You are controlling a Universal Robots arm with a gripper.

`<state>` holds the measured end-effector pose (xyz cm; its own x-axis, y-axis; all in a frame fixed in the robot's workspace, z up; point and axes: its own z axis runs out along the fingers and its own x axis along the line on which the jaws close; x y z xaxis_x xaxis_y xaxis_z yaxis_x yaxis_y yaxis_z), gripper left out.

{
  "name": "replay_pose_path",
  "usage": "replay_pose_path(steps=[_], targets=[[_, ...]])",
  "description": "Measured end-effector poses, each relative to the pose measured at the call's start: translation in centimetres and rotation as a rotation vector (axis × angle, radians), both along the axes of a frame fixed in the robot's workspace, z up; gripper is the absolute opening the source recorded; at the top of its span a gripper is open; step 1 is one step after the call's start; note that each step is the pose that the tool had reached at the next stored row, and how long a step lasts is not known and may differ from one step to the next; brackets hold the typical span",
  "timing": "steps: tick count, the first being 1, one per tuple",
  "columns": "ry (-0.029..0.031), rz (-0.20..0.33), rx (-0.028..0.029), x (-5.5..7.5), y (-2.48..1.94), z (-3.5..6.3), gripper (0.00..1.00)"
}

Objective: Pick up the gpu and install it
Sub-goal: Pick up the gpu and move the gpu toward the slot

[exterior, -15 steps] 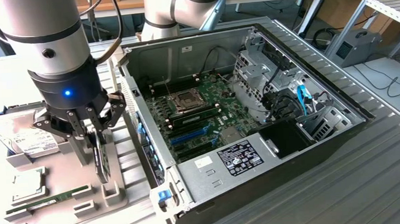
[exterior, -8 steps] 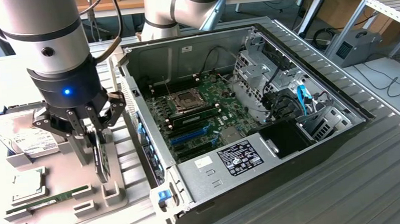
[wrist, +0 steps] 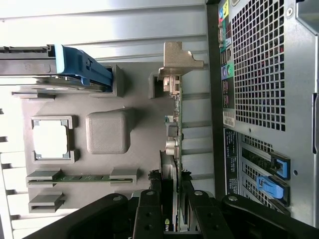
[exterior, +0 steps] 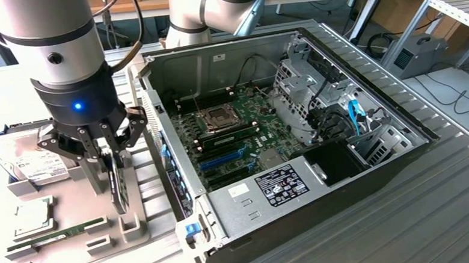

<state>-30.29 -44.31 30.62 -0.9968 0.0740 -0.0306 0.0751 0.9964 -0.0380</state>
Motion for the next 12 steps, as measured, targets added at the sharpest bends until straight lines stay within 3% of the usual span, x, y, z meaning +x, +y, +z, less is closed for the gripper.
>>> replay_pose_path(steps=[12], targets=[[-0.0001, 0.000, 0.0000, 0.00, 0.00, 0.29, 0.26]])
